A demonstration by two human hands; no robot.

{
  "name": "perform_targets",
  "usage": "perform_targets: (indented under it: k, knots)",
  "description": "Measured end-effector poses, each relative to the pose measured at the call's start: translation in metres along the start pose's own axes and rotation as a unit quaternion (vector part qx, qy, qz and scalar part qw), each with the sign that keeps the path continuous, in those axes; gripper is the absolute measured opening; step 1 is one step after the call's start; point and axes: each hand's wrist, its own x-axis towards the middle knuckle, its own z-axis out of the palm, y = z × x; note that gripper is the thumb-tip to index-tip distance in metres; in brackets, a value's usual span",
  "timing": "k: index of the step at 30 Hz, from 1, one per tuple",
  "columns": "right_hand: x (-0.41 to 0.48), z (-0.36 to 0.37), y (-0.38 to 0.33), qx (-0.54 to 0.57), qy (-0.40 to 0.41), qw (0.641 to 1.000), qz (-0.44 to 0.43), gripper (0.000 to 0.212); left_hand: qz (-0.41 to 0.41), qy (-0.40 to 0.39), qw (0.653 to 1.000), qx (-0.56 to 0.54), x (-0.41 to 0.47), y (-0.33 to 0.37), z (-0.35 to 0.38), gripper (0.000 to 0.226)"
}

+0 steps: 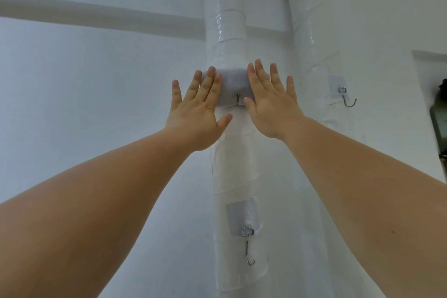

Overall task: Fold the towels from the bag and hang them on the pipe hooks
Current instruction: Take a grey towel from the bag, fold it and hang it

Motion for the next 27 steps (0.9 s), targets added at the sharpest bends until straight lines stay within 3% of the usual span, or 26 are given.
perform_targets:
  k: [8,17,22,27]
  knots:
    - [-0.047,-0.029,-0.042,-0.039,-0.024,0.998,0.035,0.073,-0.007,-0.018,0.999,-0.04,-0.057,-0.025,-0.039,0.089]
    - [-0.16,-0.076,-0.148,-0.094,-0.121,0.983,0.105,0.074,0.015,-0.079,0.989,-0.125,-0.19,-0.084,-0.069,0.088]
    - [-0.272,-0.095,-0.223,-0.123,-0.22,0.952,0.175,0.076,0.076,-0.144,0.967,-0.195,-0.3,-0.098,-0.077,0.089]
    - [-0.404,-0.145,-0.284,-0.149,-0.338,0.9,0.231,0.075,0.134,-0.236,0.923,-0.274,-0.404,-0.071,-0.102,0.089]
